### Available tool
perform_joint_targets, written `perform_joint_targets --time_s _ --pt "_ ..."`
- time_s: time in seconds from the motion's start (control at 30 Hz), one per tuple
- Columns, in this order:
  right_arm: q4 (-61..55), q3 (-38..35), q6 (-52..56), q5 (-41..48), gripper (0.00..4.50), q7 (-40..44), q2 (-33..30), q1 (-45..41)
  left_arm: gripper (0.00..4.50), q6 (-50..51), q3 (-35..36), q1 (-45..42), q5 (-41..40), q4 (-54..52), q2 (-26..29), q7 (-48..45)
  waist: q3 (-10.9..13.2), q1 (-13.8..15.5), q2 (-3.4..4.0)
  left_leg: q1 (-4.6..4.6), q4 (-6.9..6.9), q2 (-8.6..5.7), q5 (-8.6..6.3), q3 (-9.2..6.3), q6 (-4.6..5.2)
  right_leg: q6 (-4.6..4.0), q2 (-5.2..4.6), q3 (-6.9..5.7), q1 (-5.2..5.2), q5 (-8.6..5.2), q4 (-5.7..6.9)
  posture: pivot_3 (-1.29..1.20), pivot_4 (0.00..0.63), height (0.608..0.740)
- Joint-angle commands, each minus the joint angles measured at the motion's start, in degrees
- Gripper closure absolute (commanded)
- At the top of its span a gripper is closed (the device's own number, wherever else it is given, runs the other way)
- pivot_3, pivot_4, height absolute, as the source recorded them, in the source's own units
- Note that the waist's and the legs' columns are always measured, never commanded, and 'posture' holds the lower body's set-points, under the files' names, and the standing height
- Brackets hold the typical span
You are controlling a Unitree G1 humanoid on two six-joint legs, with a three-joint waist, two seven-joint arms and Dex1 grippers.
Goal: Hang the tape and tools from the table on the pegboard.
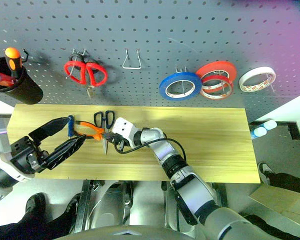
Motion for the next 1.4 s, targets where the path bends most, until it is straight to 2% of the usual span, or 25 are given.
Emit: perform_joint_targets --time_s 0.03,0.17,0.4,0.73,0.9,1.13,1.4 --pt "-6.8 -0.2 0.2 4.2 3.7 4.0 0.3 2.6 0.0 -0.6 0.3 -0.2 0.0 -0.5 0.4 -0.6 0.0 0.1 0.0 0.0 0.0 0.0 0.0 0.0 0.0 0.0 0.0 0.0 0.0 0.0 0.0 0.18 0.362 0.733" --pt "-12.6 0.3 2.3 5.7 3.7 7.4 -3.1 6.5 0.0 -0.5 0.2 -0.6 0.4 0.0 0.4 -1.1 0.0 0.9 0.01 0.0 0.0 0.0 0.0 0.0 0.0 0.0 0.0 0.0 0.0 0.0 0.0 0.18 0.36 0.733" --pt "-20.3 0.1 3.8 5.9 3.7 8.7 -10.9 12.6 0.0 -0.6 -0.6 -2.2 1.1 1.1 0.5 -1.4 0.0 1.1 0.0 -0.02 0.06 -0.01 0.0 0.02 -0.01 -0.11 -0.02 0.0 0.05 -0.07 -0.05 0.15 0.355 0.733" --pt "-29.3 -3.0 8.1 4.5 3.7 3.5 -19.8 21.2 0.0 -0.4 -1.2 -4.5 2.0 3.3 0.9 -3.3 0.0 1.0 -0.02 -0.01 0.08 -0.01 0.01 0.03 -0.01 -0.1 -0.01 0.01 0.04 -0.06 0.01 0.09 0.35 0.733" --pt "-28.0 -4.6 9.4 1.3 3.7 -2.6 -23.2 22.5 0.0 -0.2 -2.6 -5.8 2.9 4.7 1.0 -4.6 0.0 0.8 -0.03 -0.01 0.12 -0.02 0.01 0.06 -0.02 -0.1 -0.02 0.02 0.06 -0.07 -0.01 0.07 0.346 0.733" --pt "-36.9 -7.4 20.7 2.7 3.7 -7.9 -23.8 26.2 0.0 0.1 -2.6 -6.9 3.5 6.3 1.3 -6.3 0.0 0.6 -0.06 0.0 0.11 -0.01 0.01 0.06 -0.01 -0.05 0.0 0.03 0.04 -0.04 0.04 0.06 0.346 0.733" --pt "-54.6 -14.4 43.8 4.7 3.7 -18.8 -21.3 32.3 0.0 -0.4 -2.3 -6.9 5.0 7.4 0.9 -7.8 0.0 0.8 -0.06 -0.04 0.15 -0.02 0.01 0.08 -0.02 -0.09 -0.04 0.03 0.05 -0.06 -0.03 0.03 0.354 0.733"
